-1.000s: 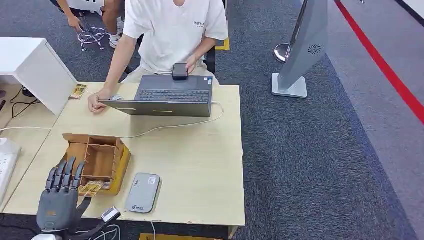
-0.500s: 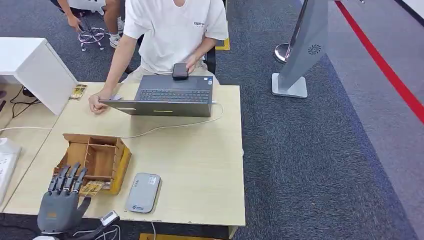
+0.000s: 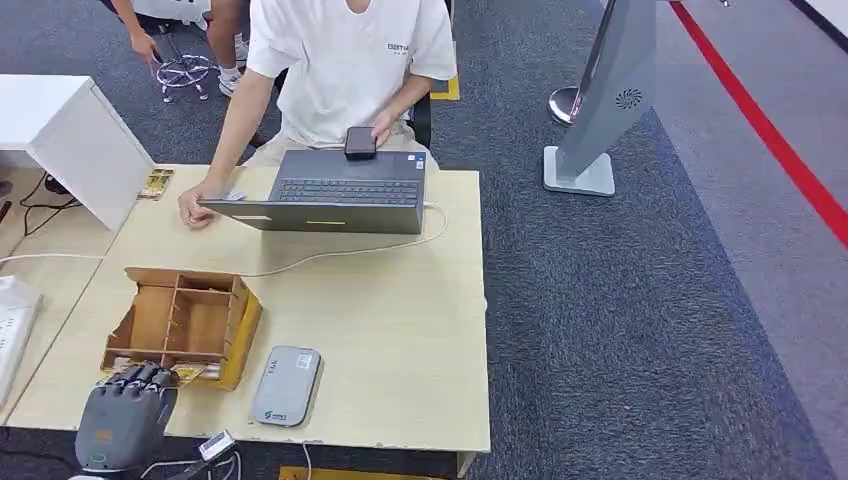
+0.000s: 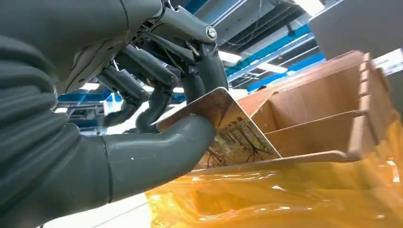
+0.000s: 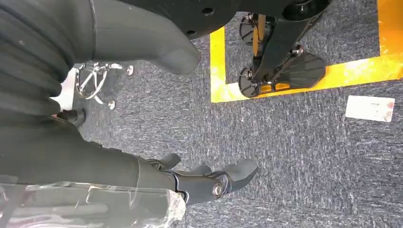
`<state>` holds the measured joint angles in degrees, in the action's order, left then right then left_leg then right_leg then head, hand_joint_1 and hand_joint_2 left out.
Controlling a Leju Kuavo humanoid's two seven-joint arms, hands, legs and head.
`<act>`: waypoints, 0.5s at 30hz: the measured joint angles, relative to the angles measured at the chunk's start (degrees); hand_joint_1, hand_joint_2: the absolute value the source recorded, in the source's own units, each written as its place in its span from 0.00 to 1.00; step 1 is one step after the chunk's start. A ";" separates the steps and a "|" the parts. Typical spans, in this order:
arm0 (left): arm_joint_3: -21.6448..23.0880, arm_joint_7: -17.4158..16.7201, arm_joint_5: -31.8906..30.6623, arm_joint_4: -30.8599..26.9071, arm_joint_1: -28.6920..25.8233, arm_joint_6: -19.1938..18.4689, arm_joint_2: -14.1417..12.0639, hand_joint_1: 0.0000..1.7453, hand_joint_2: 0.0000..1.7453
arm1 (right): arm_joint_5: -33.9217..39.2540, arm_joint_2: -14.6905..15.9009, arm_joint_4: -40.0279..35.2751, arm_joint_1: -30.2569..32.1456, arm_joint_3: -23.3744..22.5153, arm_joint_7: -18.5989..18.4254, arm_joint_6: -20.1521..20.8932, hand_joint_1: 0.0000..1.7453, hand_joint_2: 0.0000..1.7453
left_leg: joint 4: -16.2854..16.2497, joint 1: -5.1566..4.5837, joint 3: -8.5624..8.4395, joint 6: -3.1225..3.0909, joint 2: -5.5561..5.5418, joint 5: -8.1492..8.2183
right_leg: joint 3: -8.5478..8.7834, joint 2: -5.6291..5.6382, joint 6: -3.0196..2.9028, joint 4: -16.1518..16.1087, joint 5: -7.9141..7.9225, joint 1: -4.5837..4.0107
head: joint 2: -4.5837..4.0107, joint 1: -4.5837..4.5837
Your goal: Pass the card to the sensor for recognition and then transmit it.
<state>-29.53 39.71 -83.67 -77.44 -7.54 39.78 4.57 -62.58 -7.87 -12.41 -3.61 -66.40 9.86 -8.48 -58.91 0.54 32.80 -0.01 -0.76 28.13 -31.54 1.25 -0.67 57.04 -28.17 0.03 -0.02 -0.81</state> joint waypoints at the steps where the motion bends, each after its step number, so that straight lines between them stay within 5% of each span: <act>1: -0.11 0.07 0.02 0.07 0.05 0.02 0.07 1.00 1.00 | 0.00 0.00 0.00 0.00 0.00 0.00 0.00 0.00 1.00 | 0.00 0.00 0.00 0.00 0.00 0.00 | 0.00 0.00 0.00 0.00 0.00 0.00 | 0.00 0.00; 9: -1.51 -2.37 -1.69 0.65 0.74 0.42 1.27 1.00 1.00 | -0.02 0.00 0.00 -0.02 -0.02 -0.61 0.00 0.00 1.00 | 0.00 0.00 -0.02 0.00 0.00 0.00 | 0.00 0.01 0.00 0.00 0.00 0.00 | 0.00 0.00; 13: 4.58 -17.26 -5.51 -3.41 -3.61 -0.51 -1.32 1.00 1.00 | 0.04 0.00 0.00 0.03 -0.02 -1.31 0.07 0.00 1.00 | 0.00 0.02 -0.07 0.07 0.11 0.05 | -0.03 0.20 -0.01 0.00 0.00 -0.02 | 0.00 0.00; 15: 8.27 -20.83 -5.73 -5.03 -5.33 -1.20 -3.46 1.00 1.00 | 0.13 0.02 0.00 0.04 -0.02 -1.62 0.09 0.00 1.00 | 0.00 0.02 -0.05 0.07 0.05 0.05 | -0.01 0.09 -0.03 0.00 -0.03 -0.02 | 0.00 -0.07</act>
<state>-21.26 18.88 -89.39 -82.47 -12.88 38.58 1.11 -62.45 -7.85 -12.41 -3.57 -66.42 8.24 -8.39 -58.91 0.56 32.75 0.07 -0.71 28.18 -31.56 1.34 -0.70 57.04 -28.20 0.01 -0.02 -0.87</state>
